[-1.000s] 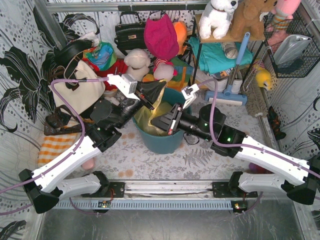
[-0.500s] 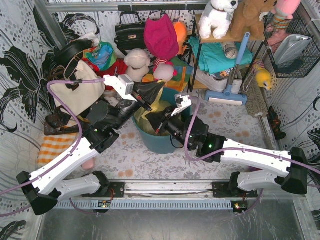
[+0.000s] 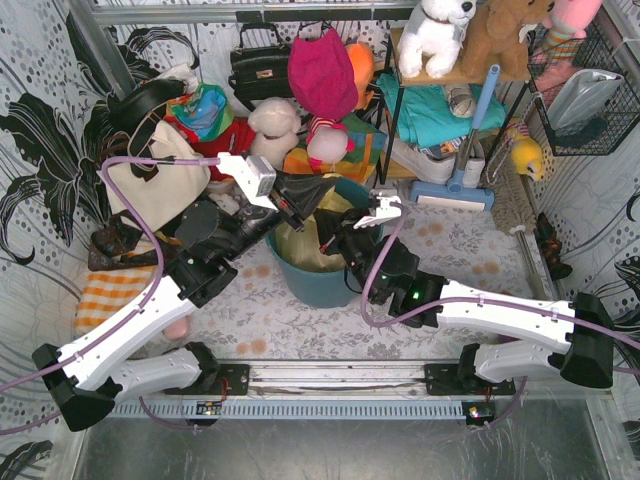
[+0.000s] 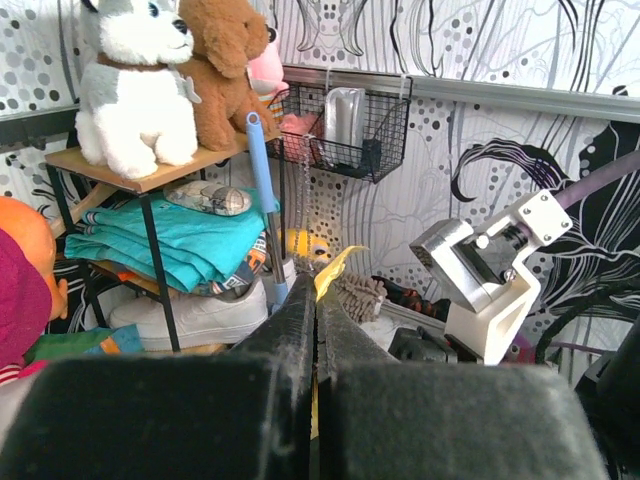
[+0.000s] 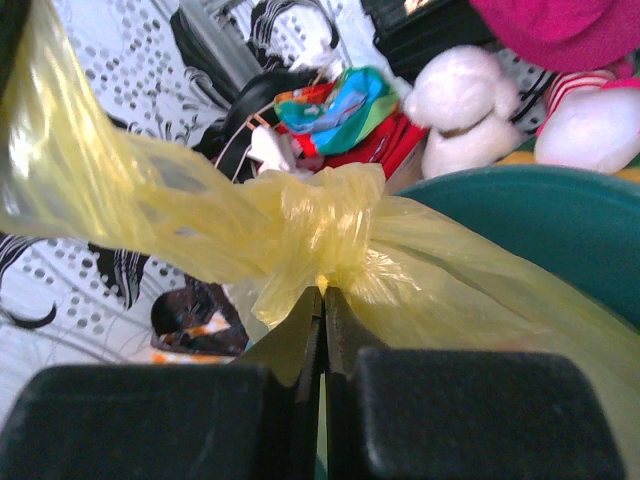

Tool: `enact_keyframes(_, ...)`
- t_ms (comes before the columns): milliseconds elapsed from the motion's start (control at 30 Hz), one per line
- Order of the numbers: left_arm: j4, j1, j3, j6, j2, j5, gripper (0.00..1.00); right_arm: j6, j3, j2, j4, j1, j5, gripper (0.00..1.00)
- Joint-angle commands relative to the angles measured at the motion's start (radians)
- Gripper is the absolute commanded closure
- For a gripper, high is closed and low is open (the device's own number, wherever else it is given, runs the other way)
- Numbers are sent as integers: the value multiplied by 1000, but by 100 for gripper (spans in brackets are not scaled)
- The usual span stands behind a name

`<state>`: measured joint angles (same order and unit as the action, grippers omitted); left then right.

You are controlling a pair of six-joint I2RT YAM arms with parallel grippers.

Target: Tie the trash bag

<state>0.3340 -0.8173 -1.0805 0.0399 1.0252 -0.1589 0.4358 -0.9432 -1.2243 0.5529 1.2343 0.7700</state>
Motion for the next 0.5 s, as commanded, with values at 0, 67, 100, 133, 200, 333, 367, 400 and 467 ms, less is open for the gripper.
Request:
enact_keyframes(0, 10, 4, -27, -6, 4, -43, 100, -91, 20, -20, 188, 5, 89, 100)
enact_keyframes(67, 13, 4, -28, -5, 6, -48, 100, -121, 20, -35, 247, 5, 101, 100)
enact_keyframes(100, 14, 4, -27, -4, 5, -51, 100, -135, 19, -43, 271, 5, 109, 100)
enact_keyframes(133, 14, 4, -29, -3, 6, -56, 100, -148, 17, -51, 301, 5, 119, 100)
enact_keyframes(200, 14, 4, -29, -1, 6, -63, 100, -171, 17, -66, 354, 5, 133, 100)
enact_keyframes(333, 15, 4, -28, 2, 3, -71, 100, -235, -3, -108, 459, 5, 130, 100)
enact_keyframes(367, 16, 4, -28, 3, 3, -71, 100, -245, -8, -123, 478, 5, 129, 100)
enact_keyframes(400, 18, 4, -29, 4, 3, -75, 100, -257, -12, -134, 506, 5, 128, 100)
enact_keyframes(467, 24, 4, -26, 9, 3, -81, 100, -276, -12, -157, 546, 6, 142, 100)
